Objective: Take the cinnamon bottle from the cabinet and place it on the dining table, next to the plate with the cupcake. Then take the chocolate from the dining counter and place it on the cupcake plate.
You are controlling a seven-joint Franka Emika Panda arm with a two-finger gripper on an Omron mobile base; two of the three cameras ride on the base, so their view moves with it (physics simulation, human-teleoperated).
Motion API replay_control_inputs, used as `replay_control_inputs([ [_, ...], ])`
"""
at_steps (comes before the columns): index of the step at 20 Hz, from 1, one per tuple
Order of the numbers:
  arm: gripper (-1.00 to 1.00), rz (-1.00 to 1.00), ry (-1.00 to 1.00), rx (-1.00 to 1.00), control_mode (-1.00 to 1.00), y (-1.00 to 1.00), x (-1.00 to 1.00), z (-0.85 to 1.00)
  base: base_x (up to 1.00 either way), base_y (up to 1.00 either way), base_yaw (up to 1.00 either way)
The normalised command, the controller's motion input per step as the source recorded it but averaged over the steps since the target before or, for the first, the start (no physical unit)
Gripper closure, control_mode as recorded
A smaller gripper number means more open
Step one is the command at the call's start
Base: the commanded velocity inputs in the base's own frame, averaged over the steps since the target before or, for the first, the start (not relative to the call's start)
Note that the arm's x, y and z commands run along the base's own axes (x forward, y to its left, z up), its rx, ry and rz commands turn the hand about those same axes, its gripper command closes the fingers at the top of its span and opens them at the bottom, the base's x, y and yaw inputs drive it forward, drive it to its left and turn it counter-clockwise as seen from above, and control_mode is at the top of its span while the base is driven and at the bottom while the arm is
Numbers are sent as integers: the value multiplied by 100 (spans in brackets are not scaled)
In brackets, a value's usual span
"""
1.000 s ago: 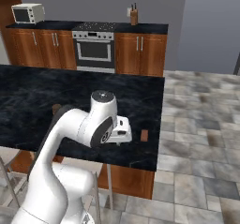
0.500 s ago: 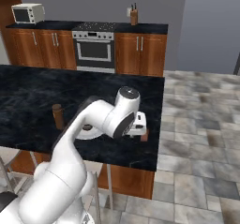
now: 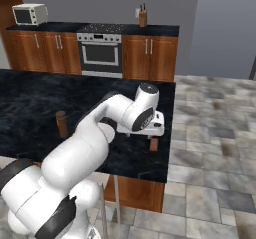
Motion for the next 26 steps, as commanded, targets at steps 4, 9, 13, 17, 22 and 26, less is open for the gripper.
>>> replay_control_inputs([
  [4, -100, -6, 3, 0, -100, -27, 39, -33, 0, 0, 0],
  [9, -100, -5, 0, 0, -100, -16, 31, -43, 0, 0, 0],
  [13, -100, -3, 3, 0, -100, -16, 43, -34, 0, 0, 0],
  [17, -100, 0, 11, 0, -100, -10, 46, -26, 0, 0, 0],
  [22, -100, 0, 5, 1, -100, -11, 27, -19, 0, 0, 0],
  [26, -100, 0, 7, 3, -100, -6, 29, -26, 0, 0, 0],
])
